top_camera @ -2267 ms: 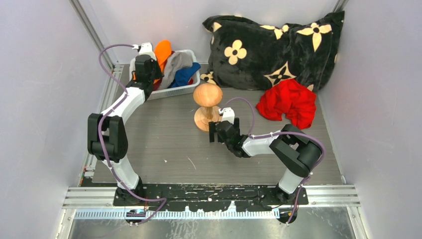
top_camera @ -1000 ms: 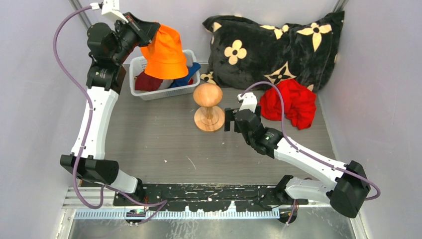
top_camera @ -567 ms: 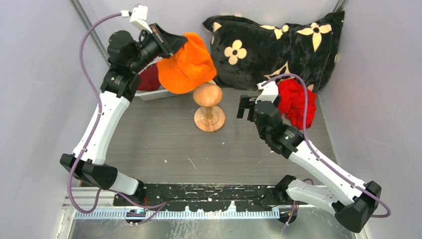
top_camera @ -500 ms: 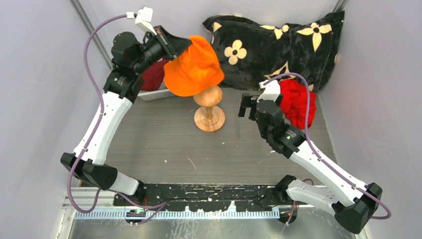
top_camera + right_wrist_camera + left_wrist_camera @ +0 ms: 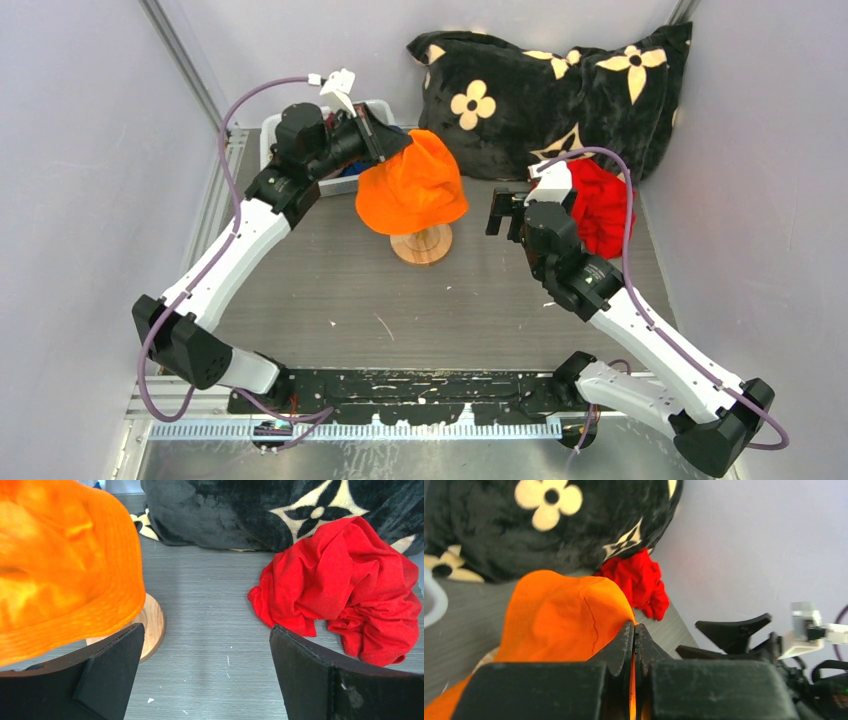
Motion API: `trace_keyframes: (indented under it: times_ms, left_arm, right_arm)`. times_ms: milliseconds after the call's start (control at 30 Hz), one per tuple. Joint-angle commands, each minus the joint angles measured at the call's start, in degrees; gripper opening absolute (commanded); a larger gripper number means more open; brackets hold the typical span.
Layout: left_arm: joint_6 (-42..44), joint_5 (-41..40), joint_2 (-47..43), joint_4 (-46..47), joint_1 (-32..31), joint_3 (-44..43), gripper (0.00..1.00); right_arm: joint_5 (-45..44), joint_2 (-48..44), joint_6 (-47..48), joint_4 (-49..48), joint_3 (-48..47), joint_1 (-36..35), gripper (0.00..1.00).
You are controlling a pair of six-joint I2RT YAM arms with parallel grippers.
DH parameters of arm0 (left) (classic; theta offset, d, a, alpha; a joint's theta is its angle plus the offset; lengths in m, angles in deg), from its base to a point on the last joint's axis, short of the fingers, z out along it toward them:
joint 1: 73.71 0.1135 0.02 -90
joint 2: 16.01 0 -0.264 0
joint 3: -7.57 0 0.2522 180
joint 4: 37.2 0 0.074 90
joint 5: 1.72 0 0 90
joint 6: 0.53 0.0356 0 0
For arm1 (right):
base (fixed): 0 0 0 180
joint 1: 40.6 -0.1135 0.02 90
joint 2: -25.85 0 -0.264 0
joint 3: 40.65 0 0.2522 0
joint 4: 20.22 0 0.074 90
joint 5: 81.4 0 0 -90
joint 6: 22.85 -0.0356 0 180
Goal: Stack the hats
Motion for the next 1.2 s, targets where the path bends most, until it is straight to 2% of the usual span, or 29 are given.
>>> trace_keyframes:
  times_ms: [0, 267, 333, 467, 533, 733, 867, 1033, 1167]
  left_arm:
    - [0.78, -1.21, -3.39, 5.45, 0.11, 3.60, 0.00]
    - [2.19, -1.57, -3.94, 5.18, 0.15, 8.19, 0.02]
    - [3.03, -3.26, -4.77, 3.49, 0.19, 8.28, 0.15]
    - [5.94, -8.21, -7.50, 0.69, 0.24, 7.60, 0.55]
    - [7.72, -9.88, -8.31, -1.36, 0.19, 6.20, 0.64]
    - [10.11, -14.29, -8.60, -2.65, 0.18, 5.33, 0.69]
    - [12.52, -21.68, -6.76, -2.84, 0.60, 3.74, 0.75]
    - [13.10, -24.29, 1.93, -4.27, 6.64, -0.76, 0.76]
    - [14.83, -25.42, 9.62, -1.03, 10.18, -1.79, 0.76]
  right_arm:
    - [0.83, -0.80, 0.53, -1.40, -1.27, 0.31, 1.00]
    - [2.56, 1.37, -0.18, -2.09, -1.58, 0.28, 1.00]
    - [2.86, 2.32, 0.04, -2.35, -2.12, 0.27, 1.00]
    - [3.76, 3.83, 0.18, -2.75, -3.26, 0.26, 1.00]
    - [3.97, 4.61, 0.25, -2.98, -3.78, 0.31, 1.00]
    - [5.42, 6.94, 1.02, -4.51, -5.87, 0.31, 1.00]
    - [7.40, 10.25, 2.69, -5.45, -10.00, 0.32, 1.00]
    - [8.77, 14.74, 4.58, -6.08, -14.53, 0.48, 1.00]
    - [10.44, 16.71, 4.60, -6.89, -15.34, 1.57, 1.00]
